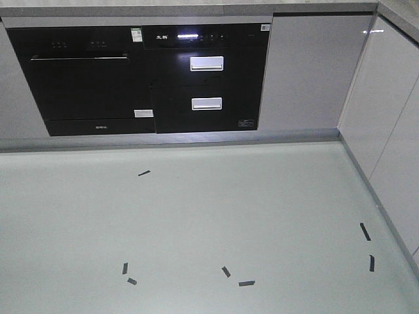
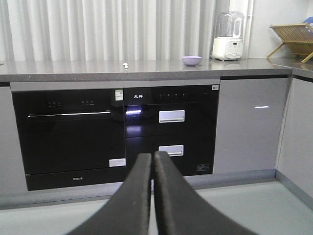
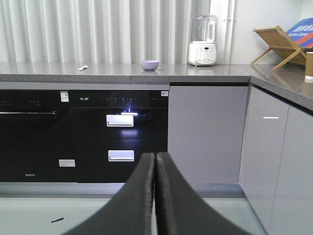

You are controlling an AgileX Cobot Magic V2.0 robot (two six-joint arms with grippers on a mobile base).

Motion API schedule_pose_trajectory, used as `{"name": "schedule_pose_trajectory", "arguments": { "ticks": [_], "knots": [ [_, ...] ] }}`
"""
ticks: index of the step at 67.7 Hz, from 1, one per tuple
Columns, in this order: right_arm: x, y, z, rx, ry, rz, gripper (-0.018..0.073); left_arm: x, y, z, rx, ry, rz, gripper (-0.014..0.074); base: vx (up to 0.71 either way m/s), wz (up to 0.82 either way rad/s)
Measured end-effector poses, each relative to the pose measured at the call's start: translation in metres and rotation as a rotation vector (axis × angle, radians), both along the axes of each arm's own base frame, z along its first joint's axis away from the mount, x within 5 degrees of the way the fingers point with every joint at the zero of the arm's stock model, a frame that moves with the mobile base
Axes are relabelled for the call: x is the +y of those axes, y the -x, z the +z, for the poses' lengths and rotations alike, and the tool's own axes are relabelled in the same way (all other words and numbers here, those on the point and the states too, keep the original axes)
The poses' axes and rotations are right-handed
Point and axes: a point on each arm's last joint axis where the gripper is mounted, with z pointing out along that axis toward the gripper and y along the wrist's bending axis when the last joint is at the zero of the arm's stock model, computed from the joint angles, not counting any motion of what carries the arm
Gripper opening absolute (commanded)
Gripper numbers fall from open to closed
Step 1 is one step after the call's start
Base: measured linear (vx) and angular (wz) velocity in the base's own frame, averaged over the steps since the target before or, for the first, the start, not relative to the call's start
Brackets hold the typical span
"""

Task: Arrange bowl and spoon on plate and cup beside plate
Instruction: 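Drive the base toward the counter with the spoon and bowl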

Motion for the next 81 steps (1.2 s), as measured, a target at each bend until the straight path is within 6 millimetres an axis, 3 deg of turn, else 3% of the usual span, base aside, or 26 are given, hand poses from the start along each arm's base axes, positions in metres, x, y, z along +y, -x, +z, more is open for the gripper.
{"name": "schedule_pose_trajectory", "arguments": {
  "ticks": [81],
  "knots": [
    [0.0, 0.0, 0.0, 0.0, 0.0, 0.0, -0.0011, 0.0, 0.0, 0.0, 0.0, 0.0, 0.0, -0.0006, 0.13, 0.04]
  ]
}}
